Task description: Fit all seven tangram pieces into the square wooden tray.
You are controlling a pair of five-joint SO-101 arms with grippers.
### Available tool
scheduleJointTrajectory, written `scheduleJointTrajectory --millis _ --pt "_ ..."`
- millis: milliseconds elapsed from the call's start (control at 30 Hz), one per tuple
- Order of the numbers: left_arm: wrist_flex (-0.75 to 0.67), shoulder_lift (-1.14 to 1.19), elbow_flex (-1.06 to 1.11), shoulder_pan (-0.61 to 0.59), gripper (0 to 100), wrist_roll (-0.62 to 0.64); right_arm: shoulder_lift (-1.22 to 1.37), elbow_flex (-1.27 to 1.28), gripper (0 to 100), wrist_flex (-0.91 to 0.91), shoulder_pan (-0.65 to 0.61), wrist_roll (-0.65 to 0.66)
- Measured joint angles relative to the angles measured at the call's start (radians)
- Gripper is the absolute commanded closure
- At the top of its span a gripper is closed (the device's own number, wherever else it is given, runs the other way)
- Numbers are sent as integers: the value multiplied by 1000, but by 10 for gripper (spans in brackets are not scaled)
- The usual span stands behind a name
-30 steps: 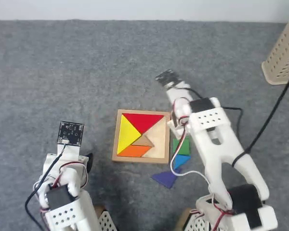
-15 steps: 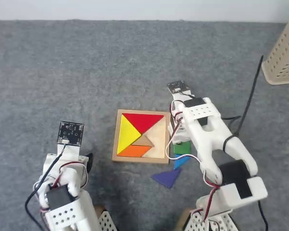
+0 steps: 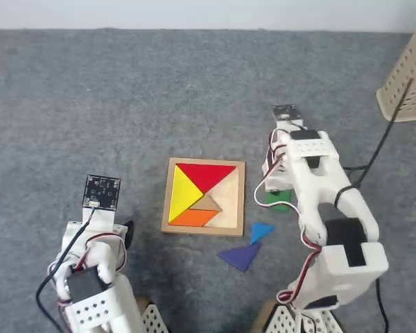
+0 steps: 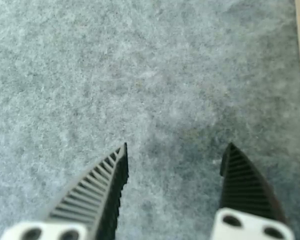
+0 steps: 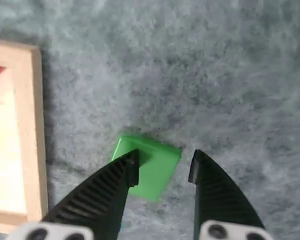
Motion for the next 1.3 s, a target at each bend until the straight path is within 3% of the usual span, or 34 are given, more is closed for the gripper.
scheduleJointTrajectory --millis 167,333,467,633,1100,1300 --pt "0 0 0 0 720 0 -60 5 815 12 9 -28" --pt "0 0 0 0 720 0 -175 68 790 12 -2 -212" --pt "0 0 0 0 720 0 -173 78 727 12 -63 -270" --pt "0 0 0 0 720 0 -57 69 762 12 -75 -301" --pt "0 0 0 2 720 0 55 -11 948 15 -14 -308" --pt "0 0 0 2 720 0 61 -35 991 25 -3 -175"
